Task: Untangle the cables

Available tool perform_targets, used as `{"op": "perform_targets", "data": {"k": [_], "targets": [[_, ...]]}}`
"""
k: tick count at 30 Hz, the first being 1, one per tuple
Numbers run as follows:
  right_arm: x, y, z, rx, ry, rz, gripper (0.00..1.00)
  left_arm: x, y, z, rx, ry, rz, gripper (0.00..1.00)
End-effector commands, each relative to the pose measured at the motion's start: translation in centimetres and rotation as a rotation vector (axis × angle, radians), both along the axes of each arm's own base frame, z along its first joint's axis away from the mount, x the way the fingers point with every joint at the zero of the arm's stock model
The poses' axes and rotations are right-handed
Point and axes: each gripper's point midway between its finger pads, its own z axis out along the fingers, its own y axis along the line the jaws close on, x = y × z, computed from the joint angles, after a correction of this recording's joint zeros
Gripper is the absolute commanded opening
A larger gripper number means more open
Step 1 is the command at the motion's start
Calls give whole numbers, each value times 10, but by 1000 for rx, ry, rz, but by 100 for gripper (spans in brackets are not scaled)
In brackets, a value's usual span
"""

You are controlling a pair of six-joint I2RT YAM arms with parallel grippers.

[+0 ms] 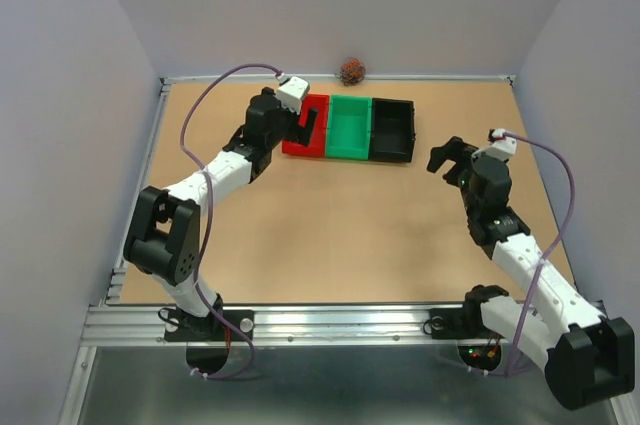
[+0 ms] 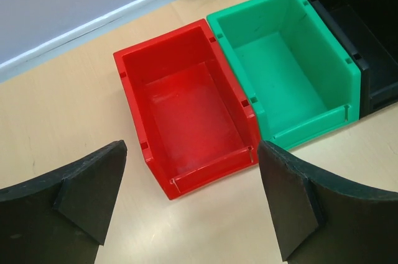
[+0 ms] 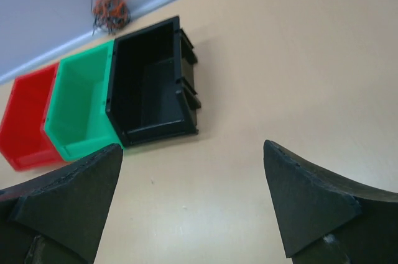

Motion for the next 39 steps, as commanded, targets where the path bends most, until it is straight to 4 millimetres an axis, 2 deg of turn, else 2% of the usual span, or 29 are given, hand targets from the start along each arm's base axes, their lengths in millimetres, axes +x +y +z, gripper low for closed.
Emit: {"op": "perform_targets", "data": {"k": [1, 2, 6, 7, 8, 10, 11, 12, 14, 16, 17, 18, 19, 20, 21, 22, 23, 24, 25, 26, 27, 28, 29, 30, 31, 35, 37, 38, 39], "targets": [[-15, -33, 37, 71, -182, -184, 100, 11, -17, 16, 28, -41, -29, 99], [-23, -36, 31, 95, -190, -197, 100, 14, -30, 4, 58, -9, -40, 99], [-32, -36, 28, 82, -201, -177, 100, 26, -60, -27, 101, 70, -56, 99], [-32, -35, 29, 86, -204, -172, 100, 38, -66, -16, 95, 54, -30, 99], [-32, -35, 28, 86, -202, -171, 100, 40, -71, -44, 129, 118, -34, 99], [-31, -33, 26, 83, -193, -163, 100, 48, -81, -58, 145, 161, -27, 98], [-30, -34, 25, 81, -188, -169, 100, 56, -84, -74, 163, 203, -17, 96], [-29, -36, 22, 75, -178, -178, 100, 60, -84, -83, 159, 235, 10, 87], [-29, -37, 20, 75, -171, -188, 100, 67, -74, -110, 198, 306, 45, 80], [-30, -38, 18, 77, -168, -195, 100, 70, -67, -120, 178, 345, 60, 60], [-30, -38, 18, 79, -170, -195, 100, 80, -48, -120, 154, 360, 90, 48], [-31, -38, 18, 82, -172, -195, 100, 84, -38, -115, 128, 365, 100, 33], [-31, -38, 18, 83, -173, -192, 100, 90, -22, -108, 82, 373, 141, 0], [-31, -36, 16, 86, -169, -185, 100, 98, 6, -86, 12, 345, 158, 0], [-31, -37, 16, 87, -169, -188, 100, 101, 24, -73, -31, 325, 178, 0], [-29, -35, 11, 80, -151, -183, 100, 91, 38, -79, -71, 356, 190, 1], [-27, -34, 10, 79, -145, -178, 100, 95, 51, -44, -123, 272, 205, 4], [-25, -34, 9, 75, -136, -184, 100, 94, 65, -36, -138, 257, 213, 7], [-22, -33, 7, 75, -129, -180, 100, 93, 79, -30, -150, 250, 220, 16], [-18, -30, 1, 69, -104, -170, 100, 87, 85, -25, -135, 245, 221, 29], [-13, -25, 2, 69, -104, -147, 100, 86, 89, -22, -124, 236, 235, 68], [-10, -21, 1, 71, -98, -127, 100, 84, 90, -19, -121, 231, 239, 91], [-6, -16, 2, 61, -98, -99, 100, 81, 91, -13, -126, 218, 241, 99], [1, -9, -6, 51, -71, -67, 100, 80, 93, -9, -125, 207, 247, 99], [7, 2, 5, 61, -102, -12, 100, 80, 96, -3, -106, 182, 249, 99], [33, 21, 2, 50, -84, 69, 100, 65, 107, 37, -125, 43, 276, 99], [47, 33, 8, 54, -110, 121, 100, 58, 108, 50, -130, 7, 268, 99], [61, 41, 7, 54, -105, 144, 100, 55, 108, 56, -132, -8, 264, 99], [83, 55, 12, 53, -114, 195, 100, 47, 111, 72, -142, -58, 265, 99]]}}
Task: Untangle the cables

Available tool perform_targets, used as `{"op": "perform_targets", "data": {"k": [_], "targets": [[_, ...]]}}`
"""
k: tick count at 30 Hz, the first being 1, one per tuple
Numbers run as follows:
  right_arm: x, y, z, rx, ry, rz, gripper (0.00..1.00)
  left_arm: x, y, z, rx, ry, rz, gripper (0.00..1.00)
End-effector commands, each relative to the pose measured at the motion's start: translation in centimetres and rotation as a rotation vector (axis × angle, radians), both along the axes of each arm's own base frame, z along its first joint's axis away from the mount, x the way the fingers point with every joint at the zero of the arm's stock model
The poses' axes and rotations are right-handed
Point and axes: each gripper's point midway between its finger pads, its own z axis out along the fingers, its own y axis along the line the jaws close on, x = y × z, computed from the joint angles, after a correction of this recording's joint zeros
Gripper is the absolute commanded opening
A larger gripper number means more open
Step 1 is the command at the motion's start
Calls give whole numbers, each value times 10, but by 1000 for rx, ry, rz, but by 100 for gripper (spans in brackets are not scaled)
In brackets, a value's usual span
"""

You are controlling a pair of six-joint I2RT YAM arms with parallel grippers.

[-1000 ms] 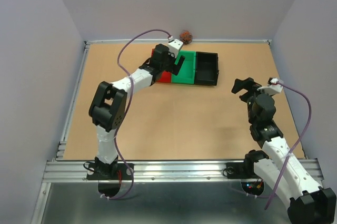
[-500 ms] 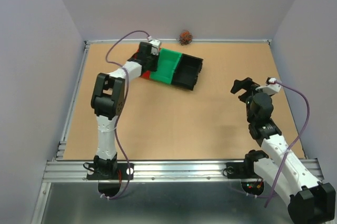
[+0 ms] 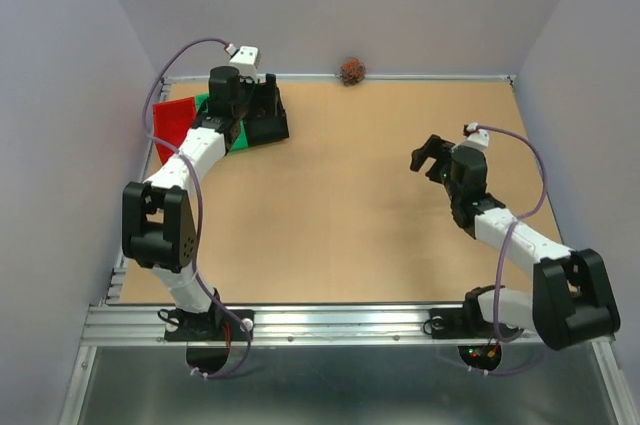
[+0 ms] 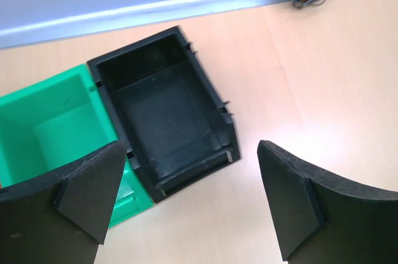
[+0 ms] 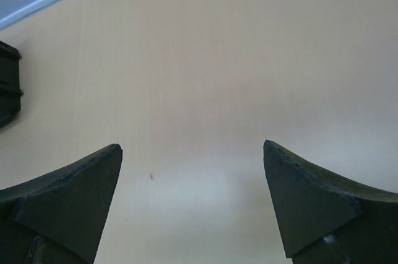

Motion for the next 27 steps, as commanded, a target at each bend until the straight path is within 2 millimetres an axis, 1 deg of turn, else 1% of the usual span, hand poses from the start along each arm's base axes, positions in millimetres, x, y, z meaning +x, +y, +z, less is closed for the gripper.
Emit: {"op": "perform_targets", "data": {"k": [1, 2, 3, 4, 5, 6, 8, 9, 11, 12, 13, 15, 16, 17, 18, 19, 21, 22, 23, 25, 26, 27], "targets": [[62, 44, 49, 38, -157, 174, 100, -8, 13, 56, -4, -183, 25, 99], [74, 51, 39, 35, -131, 197, 100, -11, 14, 60, -5, -202, 29, 99], [100, 61, 65, 50, -166, 216, 100, -16, 16, 68, -12, -241, 34, 99], [113, 72, 63, 59, -149, 258, 100, -19, 17, 70, -14, -253, 36, 99], [145, 83, 55, 83, -133, 264, 100, -21, 12, 69, -13, -256, 3, 99], [158, 89, 56, 100, -150, 269, 100, -23, 7, 66, -10, -246, -25, 99], [187, 103, 53, 133, -168, 294, 100, -26, -11, 58, -1, -216, -101, 99], [217, 115, 52, 140, -183, 308, 100, -27, -26, 47, 37, -170, -143, 99], [245, 123, 52, 156, -199, 311, 100, -30, -35, 39, 76, -136, -151, 99], [264, 132, 13, 174, -146, 312, 100, -38, -40, 33, 94, -122, -181, 99], [286, 140, 46, 195, -207, 324, 100, -47, -50, 29, 89, -116, -239, 99], [311, 154, 39, 228, -210, 334, 100, -62, -50, 17, 98, -101, -267, 99], [334, 161, 30, 231, -215, 316, 100, -66, -48, 15, 116, -109, -279, 99], [342, 165, 23, 242, -216, 300, 100, -70, -47, 7, 124, -112, -275, 99], [352, 165, -20, 241, -174, 256, 100, -71, -43, 8, 127, -126, -262, 99], [361, 164, 3, 260, -239, 226, 100, -70, -43, 9, 126, -133, -258, 99], [369, 160, -7, 310, -248, 159, 100, -68, -46, 6, 120, -122, -260, 99], [372, 157, -6, 332, -284, 133, 100, -67, -49, 6, 115, -117, -266, 99], [372, 160, -17, 367, -282, 132, 100, -66, -51, 4, 112, -109, -274, 99], [374, 161, -16, 390, -294, 128, 100, -65, -53, 2, 116, -104, -278, 99], [373, 164, -20, 393, -288, 125, 100, -64, -52, 0, 121, -102, -272, 99], [372, 169, -17, 398, -302, 134, 100, -63, -51, -4, 131, -96, -266, 99]]}}
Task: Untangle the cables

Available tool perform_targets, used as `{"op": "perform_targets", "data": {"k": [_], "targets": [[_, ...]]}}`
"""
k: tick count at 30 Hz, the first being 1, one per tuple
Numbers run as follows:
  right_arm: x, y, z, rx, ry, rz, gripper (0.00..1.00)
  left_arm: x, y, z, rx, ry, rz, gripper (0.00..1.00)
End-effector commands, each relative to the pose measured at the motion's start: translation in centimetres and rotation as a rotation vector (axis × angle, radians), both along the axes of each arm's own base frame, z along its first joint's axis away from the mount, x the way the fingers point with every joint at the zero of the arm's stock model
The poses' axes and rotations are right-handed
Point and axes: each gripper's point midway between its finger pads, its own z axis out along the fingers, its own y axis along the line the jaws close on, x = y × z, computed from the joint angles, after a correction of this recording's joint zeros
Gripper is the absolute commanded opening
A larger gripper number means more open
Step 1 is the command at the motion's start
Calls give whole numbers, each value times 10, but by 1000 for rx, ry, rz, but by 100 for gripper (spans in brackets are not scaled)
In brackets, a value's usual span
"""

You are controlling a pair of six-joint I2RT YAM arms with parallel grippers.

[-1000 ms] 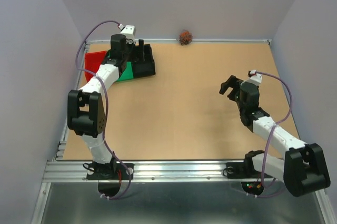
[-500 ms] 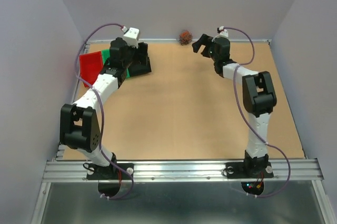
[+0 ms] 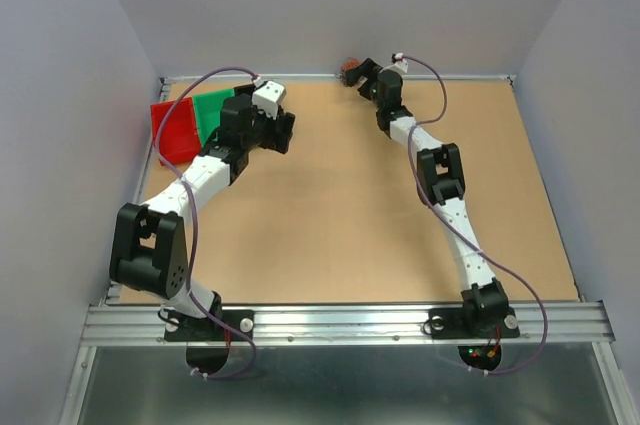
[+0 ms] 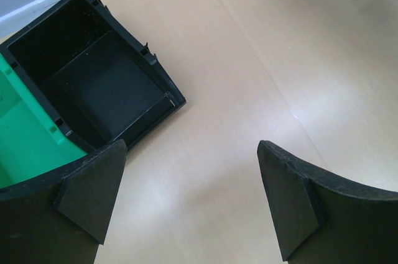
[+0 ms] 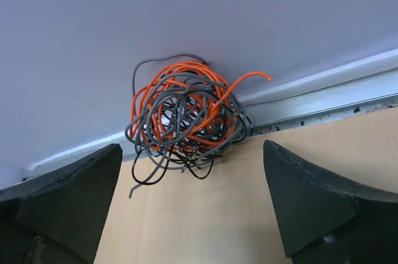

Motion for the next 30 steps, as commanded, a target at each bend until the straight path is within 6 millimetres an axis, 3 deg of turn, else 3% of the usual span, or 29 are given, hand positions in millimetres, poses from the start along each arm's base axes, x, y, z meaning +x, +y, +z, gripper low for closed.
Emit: {"op": "perform_targets", "data": {"k": [1, 3, 4, 6, 9, 12, 13, 16, 20, 23, 25, 26, 27, 28, 29, 30], "targets": [[4, 13, 50, 107, -99, -32, 100, 13, -3, 22, 5, -81, -6, 99], [3, 19, 46, 118, -101, -21, 95, 15, -1, 20, 20, -82, 6, 99], [3, 21, 53, 130, -125, -19, 79, 15, 0, 20, 24, -82, 6, 99], [4, 24, 57, 146, -152, -37, 57, 15, -1, 20, 19, -81, 3, 99], [4, 24, 61, 166, -180, -62, 54, 13, -5, 16, 9, -68, -14, 99], [6, 20, 60, 201, -182, -91, 5, 15, -10, 7, 12, -48, -11, 99], [6, 19, 62, 208, -189, -95, 1, 16, -11, 2, 13, -40, -10, 99], [-1, 26, 77, 186, -218, -43, 1, 19, -29, -10, 15, -37, -31, 99], [-22, 29, 116, 142, -246, 12, 1, 34, -48, -8, 58, -87, 68, 99], [-49, 23, 153, 110, -281, 41, 1, 54, -70, -2, 40, -104, 54, 99], [-81, 14, 185, 87, -328, 50, 0, 72, -87, -6, 29, -108, 26, 99], [-92, 11, 196, 79, -344, 52, 1, 79, -94, -33, 47, -62, 13, 99], [-114, 1, 244, 72, -429, 43, 1, 93, -104, -20, 31, -89, 9, 99], [-125, -2, 250, 61, -437, 44, 1, 98, -112, -24, 35, -83, 2, 99], [-137, -10, 232, 36, -396, 34, 1, 104, -115, -30, 51, -75, 17, 99], [-147, -14, 241, 16, -411, 27, 1, 109, -129, -39, 67, -65, 5, 99]]}}
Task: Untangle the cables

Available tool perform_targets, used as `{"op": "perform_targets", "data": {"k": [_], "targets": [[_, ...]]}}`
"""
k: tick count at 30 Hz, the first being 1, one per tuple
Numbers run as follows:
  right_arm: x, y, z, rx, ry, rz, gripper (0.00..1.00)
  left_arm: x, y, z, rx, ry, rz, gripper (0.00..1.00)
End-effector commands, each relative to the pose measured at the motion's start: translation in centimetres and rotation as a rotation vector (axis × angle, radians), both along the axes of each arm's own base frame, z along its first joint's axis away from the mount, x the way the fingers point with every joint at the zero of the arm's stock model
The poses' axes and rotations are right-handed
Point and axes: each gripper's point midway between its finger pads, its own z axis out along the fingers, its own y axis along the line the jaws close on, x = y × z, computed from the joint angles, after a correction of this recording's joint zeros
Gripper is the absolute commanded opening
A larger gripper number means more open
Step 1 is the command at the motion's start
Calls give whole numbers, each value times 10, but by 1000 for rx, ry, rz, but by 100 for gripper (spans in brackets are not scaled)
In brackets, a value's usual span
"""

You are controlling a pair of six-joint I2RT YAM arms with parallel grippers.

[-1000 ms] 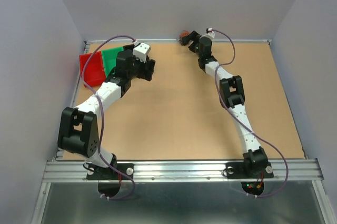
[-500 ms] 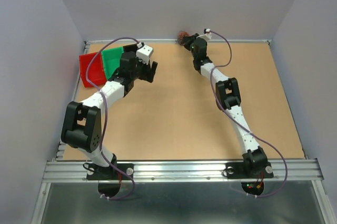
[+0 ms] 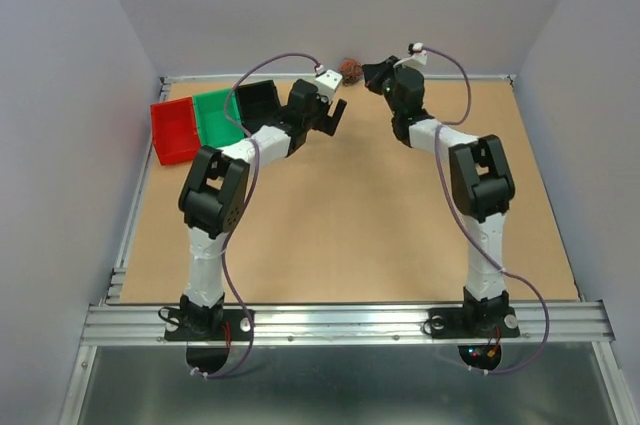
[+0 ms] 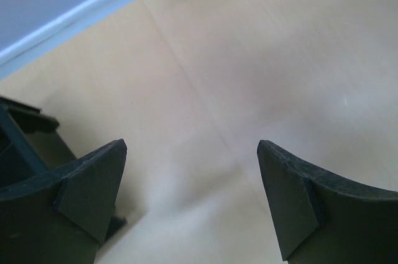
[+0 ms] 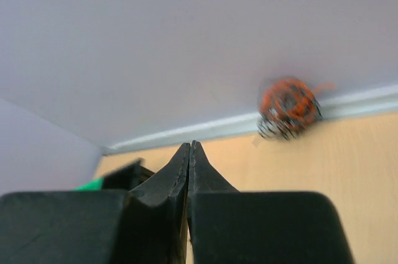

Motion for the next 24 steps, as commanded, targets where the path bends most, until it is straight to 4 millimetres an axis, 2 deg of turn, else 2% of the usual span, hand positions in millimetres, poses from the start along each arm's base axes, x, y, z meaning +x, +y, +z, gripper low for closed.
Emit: {"op": "perform_targets", "data": {"k": [1, 2, 3, 4, 5, 7, 10, 11, 12, 14, 15, 16, 18, 19, 20, 21, 22, 23, 24], "targets": [[-64, -25, 153, -6, -346, -26, 1, 25, -26, 10, 6, -50, 12, 99], [-75, -33, 156, -19, -343, -52, 22, 25, -35, 5, 43, -67, 26, 99], [-74, -37, 145, -32, -321, -68, 22, 26, -39, 4, 52, -72, 39, 99], [-79, -40, 147, -38, -323, -76, 51, 26, -41, 2, 74, -83, 51, 99], [-82, -44, 150, -54, -330, -90, 59, 30, -42, 0, 115, -102, 76, 99], [-84, -44, 149, -60, -328, -91, 65, 33, -49, 0, 153, -127, 108, 99], [-75, -41, 138, -56, -310, -91, 67, 47, -62, -1, 179, -157, 123, 99], [-70, -40, 133, -52, -303, -93, 68, 53, -60, 0, 201, -173, 151, 99], [-61, -36, 122, -45, -286, -88, 70, 57, -70, -4, 216, -183, 147, 99], [-50, -32, 111, -38, -274, -84, 74, 59, -74, -9, 245, -198, 153, 99], [-40, -27, 86, -41, -238, -77, 77, 62, -76, -16, 274, -212, 152, 99], [-33, -25, 91, -27, -246, -76, 84, 62, -78, -17, 285, -221, 153, 99], [-19, -21, 76, -4, -216, -83, 94, 63, -79, -21, 296, -224, 147, 99], [-4, -16, 59, -6, -178, -80, 98, 62, -78, -20, 290, -224, 148, 99], [5, -13, 49, -4, -157, -83, 99, 63, -76, -19, 277, -222, 133, 99], [12, -11, 41, 12, -138, -88, 100, 65, -76, -10, 254, -240, 129, 99], [20, -11, 26, 11, -99, -103, 100, 63, -74, -19, 263, -232, 123, 99], [28, -9, 1, 14, -69, -110, 100, 65, -72, -19, 275, -238, 124, 99], [35, -13, 9, 33, -89, -135, 100, 65, -69, -35, 310, -209, 130, 99]]}}
